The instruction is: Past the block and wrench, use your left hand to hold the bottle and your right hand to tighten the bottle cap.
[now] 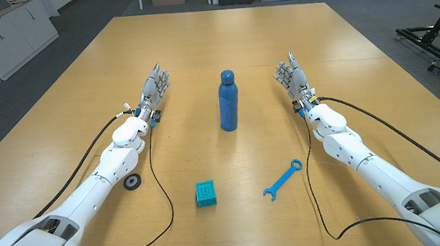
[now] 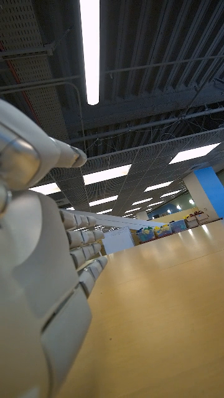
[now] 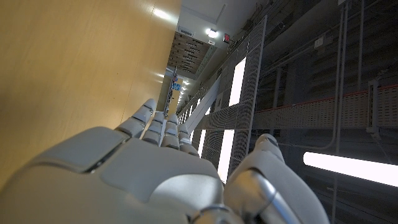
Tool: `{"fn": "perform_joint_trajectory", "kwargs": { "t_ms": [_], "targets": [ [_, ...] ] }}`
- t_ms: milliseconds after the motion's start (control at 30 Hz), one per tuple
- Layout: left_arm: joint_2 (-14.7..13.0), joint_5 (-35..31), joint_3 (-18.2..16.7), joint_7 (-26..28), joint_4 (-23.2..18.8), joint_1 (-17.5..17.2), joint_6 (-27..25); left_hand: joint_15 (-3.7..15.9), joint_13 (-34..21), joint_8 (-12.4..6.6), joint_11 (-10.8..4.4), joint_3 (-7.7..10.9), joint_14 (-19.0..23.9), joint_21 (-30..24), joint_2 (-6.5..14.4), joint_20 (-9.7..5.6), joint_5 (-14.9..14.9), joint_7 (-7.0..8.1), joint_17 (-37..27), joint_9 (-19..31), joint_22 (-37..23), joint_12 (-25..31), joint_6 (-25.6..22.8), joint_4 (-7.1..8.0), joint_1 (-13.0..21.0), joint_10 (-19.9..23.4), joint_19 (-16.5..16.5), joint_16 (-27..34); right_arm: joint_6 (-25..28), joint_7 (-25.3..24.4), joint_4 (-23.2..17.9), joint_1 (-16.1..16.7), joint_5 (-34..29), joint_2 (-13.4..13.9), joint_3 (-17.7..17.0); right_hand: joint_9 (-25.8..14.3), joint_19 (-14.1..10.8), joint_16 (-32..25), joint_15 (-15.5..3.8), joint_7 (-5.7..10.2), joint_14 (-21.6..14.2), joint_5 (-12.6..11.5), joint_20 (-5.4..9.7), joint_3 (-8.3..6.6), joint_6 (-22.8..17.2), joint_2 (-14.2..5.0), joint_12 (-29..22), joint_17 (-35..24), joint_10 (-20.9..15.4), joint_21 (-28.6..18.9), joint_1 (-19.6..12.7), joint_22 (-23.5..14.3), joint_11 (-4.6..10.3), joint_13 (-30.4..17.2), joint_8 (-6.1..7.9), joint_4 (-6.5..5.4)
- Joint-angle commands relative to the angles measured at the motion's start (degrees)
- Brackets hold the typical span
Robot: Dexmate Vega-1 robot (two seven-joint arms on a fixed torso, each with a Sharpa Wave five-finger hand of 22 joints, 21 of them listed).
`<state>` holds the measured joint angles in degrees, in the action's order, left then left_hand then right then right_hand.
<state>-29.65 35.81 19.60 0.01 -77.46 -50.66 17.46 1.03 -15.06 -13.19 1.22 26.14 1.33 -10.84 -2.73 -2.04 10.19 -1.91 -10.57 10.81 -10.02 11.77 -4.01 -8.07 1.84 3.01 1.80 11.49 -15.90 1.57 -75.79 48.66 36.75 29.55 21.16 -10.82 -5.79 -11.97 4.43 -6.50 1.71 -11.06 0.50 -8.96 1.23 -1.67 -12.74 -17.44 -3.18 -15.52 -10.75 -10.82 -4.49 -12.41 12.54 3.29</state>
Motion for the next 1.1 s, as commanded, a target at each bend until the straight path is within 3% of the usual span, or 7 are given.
{"fn": "perform_joint_trajectory", "kwargs": {
  "t_ms": [33, 333, 867, 1100],
  "targets": [
    [0.8, -2.4, -2.8, 0.9, -2.4, -3.1, 1.4, 0.63, -0.2, -0.51, -0.04, 0.35, 0.2, -0.2, -0.4, -3.41, 0.2, 0.15, -0.1, 0.1, -0.1, 0.4, -0.7, 0.01, 0.1, 0.8, 0.8, 0.5, 1.0, -0.2, -1.4, 0.3, -1.2, -0.3, -0.5, -0.1, -0.6, -0.3, 0.5, -1.29, -0.3, -0.3, -0.04, -0.43, -0.3, -0.16, -0.3, -0.1, -0.3, -0.2, -0.7, -0.1, -0.36, -0.2, 0.21, 0.08],
    [1.2, -3.1, -4.3, 0.4, -3.6, -5.4, 1.9, 0.78, 0.0, -0.58, -0.2, 0.42, 0.5, -0.3, -0.3, -3.35, 0.2, 0.19, -0.1, 0.1, -0.1, 0.4, -1.0, -0.03, 0.2, 1.1, 1.0, 0.6, 0.1, 0.1, -2.1, 1.2, -2.0, -0.5, -0.9, -0.1, -0.9, -0.3, 0.55, -1.3, -0.4, -0.3, -0.03, -0.52, -0.7, -0.34, -0.4, 0.0, -0.5, -0.2, -0.9, -0.1, -0.29, -0.1, 0.24, 0.19],
    [0.2, -5.2, -6.7, 2.0, -9.6, -11.4, 3.2, 0.84, 0.4, -0.79, 0.08, 0.6, 1.7, -0.5, 0.1, -3.04, 0.2, 0.22, -0.1, 0.2, -0.1, 0.6, -2.0, -0.1, 0.5, 2.2, 1.7, 0.8, -0.6, -0.6, -4.3, 2.9, -3.3, -0.3, -1.3, -0.1, -1.3, -0.4, 0.6, -1.36, -0.9, -0.3, -0.05, -0.62, -1.3, -0.6, -0.5, 0.3, -1.0, -0.2, -1.1, -0.1, -0.39, 0.2, 0.27, 0.37],
    [-0.2, -6.2, -7.0, 2.8, -11.7, -13.1, 3.3, 0.85, 0.5, -0.79, 0.0, 0.67, 1.9, -0.5, 0.3, -2.99, 0.2, 0.22, -0.1, 0.2, -0.1, 0.7, -2.1, -0.11, 0.6, 2.4, 1.8, 0.8, -2.6, -0.5, -3.0, 3.2, -3.5, -1.0, -1.6, -0.1, -0.7, -0.4, 0.7, -1.43, -1.1, -0.2, -0.24, -0.66, -2.0, -0.76, -0.5, 0.4, -1.3, 0.1, -1.2, -0.1, -0.38, 0.3, 0.4, 0.45]
  ]
}}
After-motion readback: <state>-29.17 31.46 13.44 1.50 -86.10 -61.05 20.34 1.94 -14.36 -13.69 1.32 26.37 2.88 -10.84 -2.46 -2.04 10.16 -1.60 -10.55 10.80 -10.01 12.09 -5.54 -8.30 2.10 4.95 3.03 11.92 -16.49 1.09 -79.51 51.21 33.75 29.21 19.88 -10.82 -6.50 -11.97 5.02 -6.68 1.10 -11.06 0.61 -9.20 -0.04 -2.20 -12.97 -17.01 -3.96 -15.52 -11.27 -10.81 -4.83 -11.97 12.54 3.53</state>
